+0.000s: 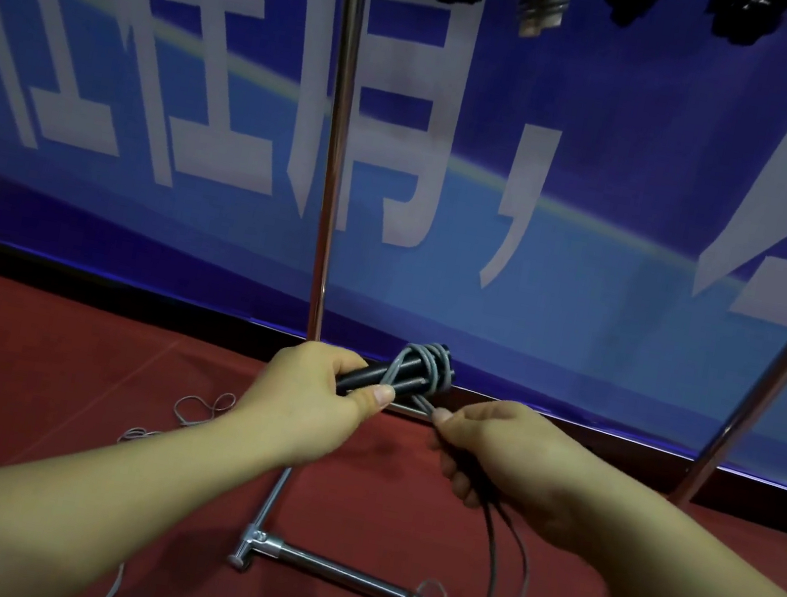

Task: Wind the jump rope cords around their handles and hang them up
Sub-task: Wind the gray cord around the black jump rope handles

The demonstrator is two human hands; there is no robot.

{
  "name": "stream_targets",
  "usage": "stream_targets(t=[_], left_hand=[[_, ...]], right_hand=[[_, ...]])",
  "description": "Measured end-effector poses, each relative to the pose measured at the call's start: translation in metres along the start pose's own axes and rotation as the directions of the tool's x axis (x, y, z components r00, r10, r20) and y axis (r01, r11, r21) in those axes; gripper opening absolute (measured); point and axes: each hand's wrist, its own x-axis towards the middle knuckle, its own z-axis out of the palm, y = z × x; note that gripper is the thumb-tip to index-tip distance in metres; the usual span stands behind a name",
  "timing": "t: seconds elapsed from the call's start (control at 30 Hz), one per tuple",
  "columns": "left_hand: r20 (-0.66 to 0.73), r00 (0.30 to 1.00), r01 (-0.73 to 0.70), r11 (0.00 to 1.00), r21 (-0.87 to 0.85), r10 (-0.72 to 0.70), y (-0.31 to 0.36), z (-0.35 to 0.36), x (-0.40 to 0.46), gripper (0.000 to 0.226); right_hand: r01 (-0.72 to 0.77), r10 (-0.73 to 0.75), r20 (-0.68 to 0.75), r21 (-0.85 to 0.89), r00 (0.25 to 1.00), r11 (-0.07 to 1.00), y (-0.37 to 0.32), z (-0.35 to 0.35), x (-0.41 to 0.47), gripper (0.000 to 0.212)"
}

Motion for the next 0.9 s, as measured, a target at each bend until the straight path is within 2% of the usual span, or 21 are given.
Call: stream_targets(t=[0.1, 0.23, 0.3, 0.37, 0.4, 0.47, 0.53, 0.6, 0.67, 0.9], left_hand=[[-0.078, 0.993, 0.091, 0.993, 0.069, -0.085, -0.011, -0.008, 0.004, 0.027], [-0.053, 0.992, 0.124, 0.974, 0.189, -0.116, -0.019, -0.009, 0.005, 0.024], [-0.022, 0.994, 0.111, 0.962, 0.251, -0.109, -0.018, -0.006, 0.005, 0.024], [0.008, 0.995, 0.096, 0.947, 0.307, -0.104, -0.016, -0.005, 0.004, 0.027], [0.021, 0.995, 0.087, 0.937, 0.338, -0.1, -0.016, -0.005, 0.003, 0.028], [0.043, 0.995, 0.066, 0.914, 0.399, -0.091, -0.015, -0.004, 0.003, 0.028], [0.091, 0.99, 0.057, 0.892, 0.448, -0.109, -0.014, -0.004, 0.002, 0.027], [0.161, 0.976, 0.049, 0.872, 0.487, -0.145, -0.011, -0.003, 0.0, 0.026], [0.229, 0.959, 0.02, 0.852, 0.523, -0.164, -0.009, -0.003, -0.002, 0.027], [0.389, 0.915, -0.148, 0.802, 0.578, -0.111, 0.006, -0.007, -0.008, 0.023]], right_hand=[[0.015, -0.01, 0.037, -0.131, 0.999, 0.991, 0.001, -0.002, -0.002, 0.026], [0.048, -0.035, 0.104, -0.127, 0.994, 0.991, 0.002, 0.001, -0.002, 0.024], [0.053, -0.042, 0.07, -0.165, 0.997, 0.985, 0.002, 0.001, -0.002, 0.024], [0.064, -0.071, -0.013, -0.286, 0.997, 0.956, 0.002, -0.001, -0.002, 0.026], [0.087, -0.117, -0.049, -0.408, 0.992, 0.909, 0.003, -0.002, -0.001, 0.028], [0.139, -0.231, -0.057, -0.651, 0.971, 0.746, 0.004, -0.002, 0.0, 0.03], [0.163, -0.293, -0.039, -0.758, 0.955, 0.632, 0.007, -0.001, -0.001, 0.025], [0.174, -0.331, -0.043, -0.782, 0.943, 0.599, 0.008, -0.001, 0.0, 0.019], [0.192, -0.358, -0.039, -0.788, 0.933, 0.585, 0.009, -0.002, 0.002, 0.022], [0.233, -0.434, -0.028, -0.812, 0.9, 0.535, 0.015, -0.009, 0.003, 0.027]])
